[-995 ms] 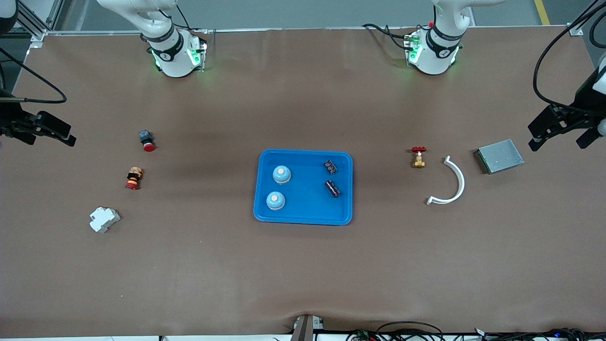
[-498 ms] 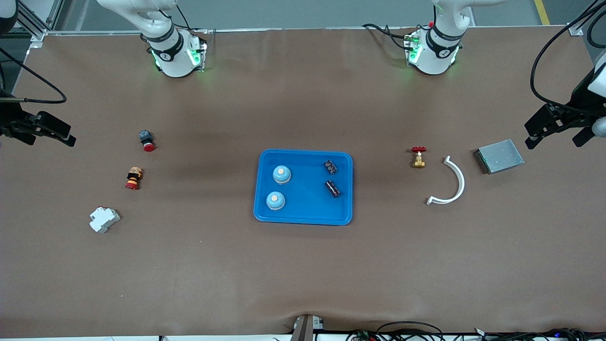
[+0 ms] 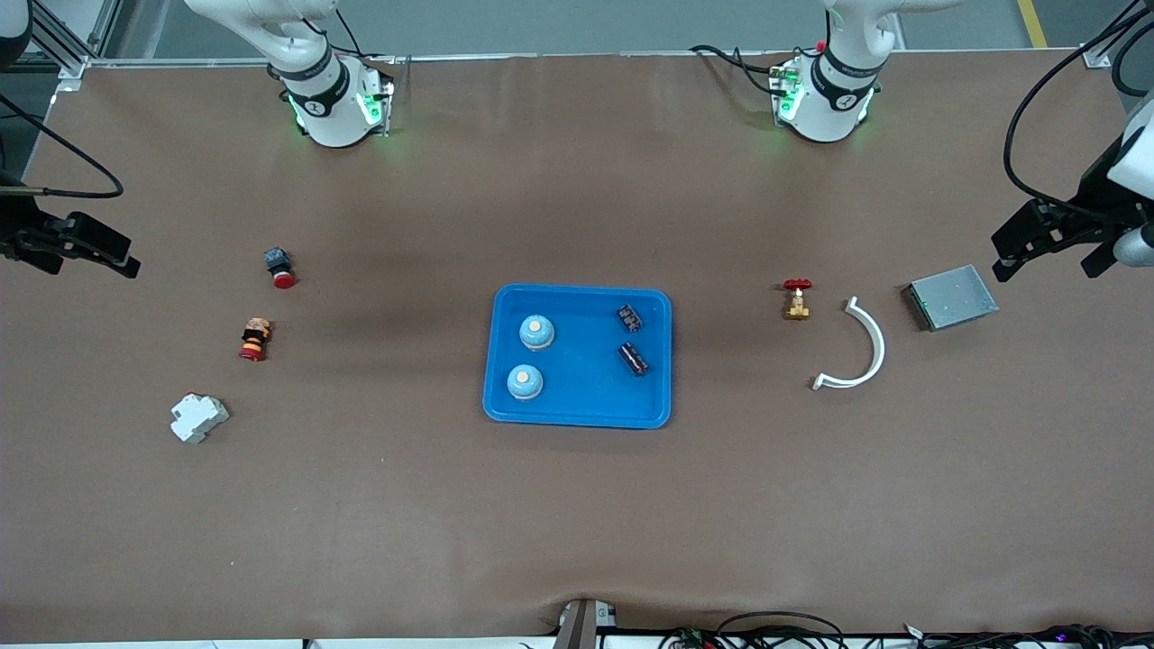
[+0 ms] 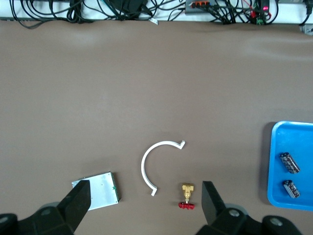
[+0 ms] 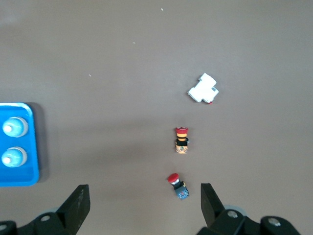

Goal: Place electrolytic capacitor and blue bell in tray

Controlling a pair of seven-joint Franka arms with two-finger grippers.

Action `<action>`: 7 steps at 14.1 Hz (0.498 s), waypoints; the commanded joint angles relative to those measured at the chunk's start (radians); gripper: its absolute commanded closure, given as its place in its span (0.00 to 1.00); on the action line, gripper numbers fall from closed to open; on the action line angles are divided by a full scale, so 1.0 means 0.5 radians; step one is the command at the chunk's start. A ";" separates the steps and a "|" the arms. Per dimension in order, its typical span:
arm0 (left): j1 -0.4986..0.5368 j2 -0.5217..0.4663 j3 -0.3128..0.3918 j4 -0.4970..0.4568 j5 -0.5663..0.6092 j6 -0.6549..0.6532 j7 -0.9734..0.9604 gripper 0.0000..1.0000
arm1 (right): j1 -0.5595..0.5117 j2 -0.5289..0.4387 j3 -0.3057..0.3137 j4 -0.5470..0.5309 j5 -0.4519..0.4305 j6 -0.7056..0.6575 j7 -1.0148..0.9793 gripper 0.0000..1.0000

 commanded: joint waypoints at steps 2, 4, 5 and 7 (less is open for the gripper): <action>-0.001 0.007 -0.010 0.048 -0.041 -0.057 0.120 0.00 | -0.023 -0.039 0.021 -0.066 -0.043 -0.039 -0.010 0.00; 0.002 0.007 -0.004 0.045 -0.053 -0.058 0.142 0.00 | -0.023 -0.039 0.021 -0.069 -0.040 -0.045 -0.007 0.00; 0.002 0.007 -0.004 0.045 -0.053 -0.058 0.136 0.00 | -0.023 -0.039 0.021 -0.069 -0.037 -0.045 -0.007 0.00; 0.002 0.010 -0.004 0.045 -0.056 -0.058 0.121 0.00 | -0.023 -0.036 0.024 -0.069 -0.025 -0.039 -0.007 0.00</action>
